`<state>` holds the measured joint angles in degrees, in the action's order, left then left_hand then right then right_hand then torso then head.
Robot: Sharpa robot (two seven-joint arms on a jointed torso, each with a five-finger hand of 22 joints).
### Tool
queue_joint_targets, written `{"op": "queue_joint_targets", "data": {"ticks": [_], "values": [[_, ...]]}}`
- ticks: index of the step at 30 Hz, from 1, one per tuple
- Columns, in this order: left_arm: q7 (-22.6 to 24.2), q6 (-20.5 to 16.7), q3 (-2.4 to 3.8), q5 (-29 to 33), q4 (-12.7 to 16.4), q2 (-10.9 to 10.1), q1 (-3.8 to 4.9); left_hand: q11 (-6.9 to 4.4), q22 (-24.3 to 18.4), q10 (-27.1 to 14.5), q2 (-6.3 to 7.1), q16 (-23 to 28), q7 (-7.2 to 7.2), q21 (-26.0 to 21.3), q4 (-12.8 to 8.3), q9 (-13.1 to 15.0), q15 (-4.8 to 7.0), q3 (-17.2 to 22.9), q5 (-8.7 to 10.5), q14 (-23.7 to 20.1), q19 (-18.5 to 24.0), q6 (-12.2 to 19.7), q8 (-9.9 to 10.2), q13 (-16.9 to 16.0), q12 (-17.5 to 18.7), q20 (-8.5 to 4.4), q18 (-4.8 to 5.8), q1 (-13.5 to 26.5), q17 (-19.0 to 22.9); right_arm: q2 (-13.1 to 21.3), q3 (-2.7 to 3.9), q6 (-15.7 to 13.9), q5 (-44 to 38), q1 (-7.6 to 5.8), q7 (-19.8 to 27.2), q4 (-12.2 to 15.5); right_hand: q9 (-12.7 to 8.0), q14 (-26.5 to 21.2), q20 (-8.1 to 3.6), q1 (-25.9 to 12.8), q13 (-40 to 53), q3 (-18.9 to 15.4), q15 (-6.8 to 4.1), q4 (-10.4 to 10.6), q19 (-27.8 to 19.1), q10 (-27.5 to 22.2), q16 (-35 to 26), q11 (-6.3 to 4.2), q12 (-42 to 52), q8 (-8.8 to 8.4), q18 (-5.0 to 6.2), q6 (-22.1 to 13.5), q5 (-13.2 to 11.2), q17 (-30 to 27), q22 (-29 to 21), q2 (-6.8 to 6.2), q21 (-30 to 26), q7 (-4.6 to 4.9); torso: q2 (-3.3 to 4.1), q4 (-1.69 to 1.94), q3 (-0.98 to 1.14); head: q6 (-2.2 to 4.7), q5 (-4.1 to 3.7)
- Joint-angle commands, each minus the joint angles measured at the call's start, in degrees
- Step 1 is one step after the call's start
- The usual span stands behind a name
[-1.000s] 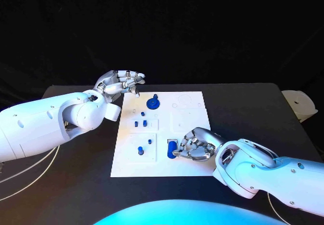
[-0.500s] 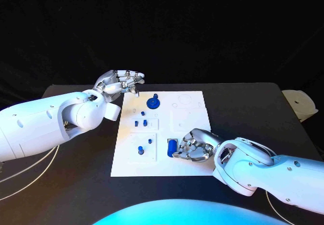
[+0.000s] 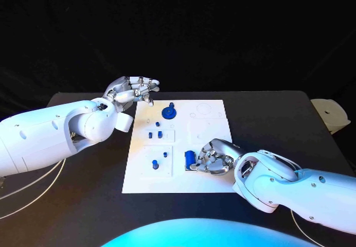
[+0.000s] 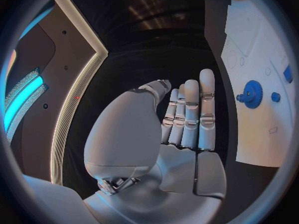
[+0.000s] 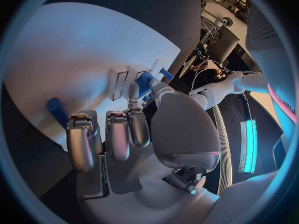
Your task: Assemble the parts on the task board
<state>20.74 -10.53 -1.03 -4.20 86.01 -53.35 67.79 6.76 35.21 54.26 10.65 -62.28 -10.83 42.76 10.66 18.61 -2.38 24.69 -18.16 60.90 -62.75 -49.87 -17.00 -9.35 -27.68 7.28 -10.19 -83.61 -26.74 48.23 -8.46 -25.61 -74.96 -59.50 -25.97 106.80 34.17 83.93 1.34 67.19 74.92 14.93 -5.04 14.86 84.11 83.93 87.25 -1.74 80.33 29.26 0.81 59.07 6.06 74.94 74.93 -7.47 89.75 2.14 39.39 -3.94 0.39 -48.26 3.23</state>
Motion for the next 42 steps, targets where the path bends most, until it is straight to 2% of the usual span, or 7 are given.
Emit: {"op": "queue_joint_targets", "data": {"ticks": [1, 10, 21, 29, 34, 39, 42], "values": [[0.28, 0.96, 0.03, 0.27, 0.13, 0.02, 0.05, 0.03, -0.01, -0.21, -0.31, 0.19, 0.08, -0.17, -0.04, 0.09, 0.04, 0.23, -0.23, -0.52, 0.34, 0.28, -0.20, -0.07, -0.35, -0.10, -0.34, 0.23, 0.10, 0.12, 0.06, -0.86, -1.57, -0.01, 0.12, -0.16, 0.09, 4.72, -0.35, 0.05, 8.69, -0.22, -0.39, 0.33, 5.89, 2.23, 0.34, -0.32, 0.31, 0.25, -0.81, 0.18, 0.21, 7.70, 15.07, 0.08, 0.25, -0.16, -0.03, 0.00, 0.04, -0.08, 0.09], [0.21, 0.95, 0.02, 0.27, 0.12, -0.07, 0.05, 0.04, 0.00, -0.24, -0.33, 0.18, 0.07, -0.17, -0.06, 0.09, 0.03, 0.29, -0.22, -0.53, 0.34, 0.30, -0.22, -0.07, -0.39, -0.10, -0.34, 0.31, 0.12, 0.23, 0.06, 2.57, -0.48, -0.01, 2.37, 0.12, 0.26, 4.69, -0.36, 0.18, 8.54, -1.40, -0.32, 0.64, 5.89, 2.08, 0.26, -0.20, -0.01, 0.43, -0.81, -0.13, -1.49, 7.54, 15.07, -2.06, 0.25, -0.02, -0.04, -0.08, -0.03, -0.13, 0.17], [0.16, 0.97, 0.02, 0.27, 0.07, -0.13, 0.05, 0.02, 0.01, -0.27, -0.32, 0.18, 0.09, -0.16, -0.19, 0.09, 0.04, 0.38, -0.23, -0.54, 0.35, 0.32, -0.24, -0.07, -0.42, -0.10, -0.35, 0.22, 0.13, 0.86, 0.06, 4.63, -0.20, -0.01, 3.60, 0.78, 0.35, 4.68, -0.30, 0.91, 8.46, -2.06, -0.25, 0.51, 5.89, 1.97, 0.25, -0.14, -0.20, 0.52, -0.81, -0.32, -2.66, 7.55, 15.07, -2.92, 0.25, 0.05, -0.02, -0.07, -0.01, -0.30, 0.31], [0.21, 0.98, 0.02, 0.27, 0.07, -0.13, 0.05, 0.02, 0.01, -0.27, -0.32, 0.18, 0.09, -0.16, -0.19, 0.09, 0.04, 0.38, -0.23, -0.54, 0.35, 0.32, -0.24, -0.07, -0.42, -0.10, -0.35, 0.22, 0.13, 2.31, 0.06, 2.21, -0.13, 0.03, 3.98, 1.17, 0.37, 4.67, -0.29, 1.09, 8.49, -2.02, -0.24, 0.79, 5.89, 1.98, 0.22, -0.13, -0.19, 0.59, -0.81, -0.28, -2.18, 7.48, 15.07, -2.41, 0.25, 0.05, -0.05, -0.10, 0.02, -0.22, 0.35], [0.28, 1.00, 0.01, 0.26, 0.05, -0.11, 0.04, 0.02, 0.01, -0.27, -0.32, 0.18, 0.09, -0.16, -0.19, 0.09, 0.04, 0.38, -0.23, -0.54, 0.35, 0.32, -0.24, -0.07, -0.42, -0.10, -0.35, 0.22, 0.13, 4.75, 0.13, -0.38, 0.92, -0.16, 4.98, 1.79, 0.28, 4.65, -0.28, 1.75, 8.20, -1.65, -0.24, 0.94, 5.89, 1.77, 0.18, -0.12, -0.67, 0.39, -0.81, -0.66, -1.22, 7.39, 15.07, -1.67, 0.25, 0.08, -0.08, 0.00, -0.01, -0.09, 0.23], [0.46, 0.98, 0.00, 0.26, 0.06, -0.10, 0.04, 0.03, 0.03, -0.29, -0.29, 0.18, 0.08, -0.14, -0.32, 0.10, 0.05, 0.46, -0.22, -0.56, 0.35, 0.33, -0.28, -0.07, -0.48, -0.12, -0.35, 0.20, 0.16, 8.88, 0.20, -3.36, 2.15, -1.03, 7.30, 2.80, -1.17, 4.46, 0.37, 4.15, 6.12, -0.43, 0.71, 0.48, 5.39, 0.13, -0.18, 1.13, -4.07, -2.70, -0.52, -3.98, 1.16, 6.57, 14.67, -1.30, -1.17, 1.64, -0.13, -0.21, -0.04, 0.27, -0.09], [0.53, 0.97, -0.01, 0.26, 0.13, -0.11, 0.04, 0.03, 0.03, -0.29, -0.29, 0.18, 0.08, -0.14, -0.32, 0.10, 0.05, 0.46, -0.22, -0.56, 0.35, 0.33, -0.28, -0.07, -0.48, -0.12, -0.35, 0.20, 0.16, 11.36, 0.21, -3.54, 0.60, -1.49, 7.41, 3.23, -1.30, 4.48, 0.46, 4.22, 5.75, -0.41, 0.81, 0.48, 5.42, -0.13, -0.14, 1.24, -4.65, -2.97, -0.54, -4.10, 1.28, 6.69, 14.70, -1.41, -1.07, 1.78, -0.10, -0.24, -0.04, 0.49, -0.38]]}}
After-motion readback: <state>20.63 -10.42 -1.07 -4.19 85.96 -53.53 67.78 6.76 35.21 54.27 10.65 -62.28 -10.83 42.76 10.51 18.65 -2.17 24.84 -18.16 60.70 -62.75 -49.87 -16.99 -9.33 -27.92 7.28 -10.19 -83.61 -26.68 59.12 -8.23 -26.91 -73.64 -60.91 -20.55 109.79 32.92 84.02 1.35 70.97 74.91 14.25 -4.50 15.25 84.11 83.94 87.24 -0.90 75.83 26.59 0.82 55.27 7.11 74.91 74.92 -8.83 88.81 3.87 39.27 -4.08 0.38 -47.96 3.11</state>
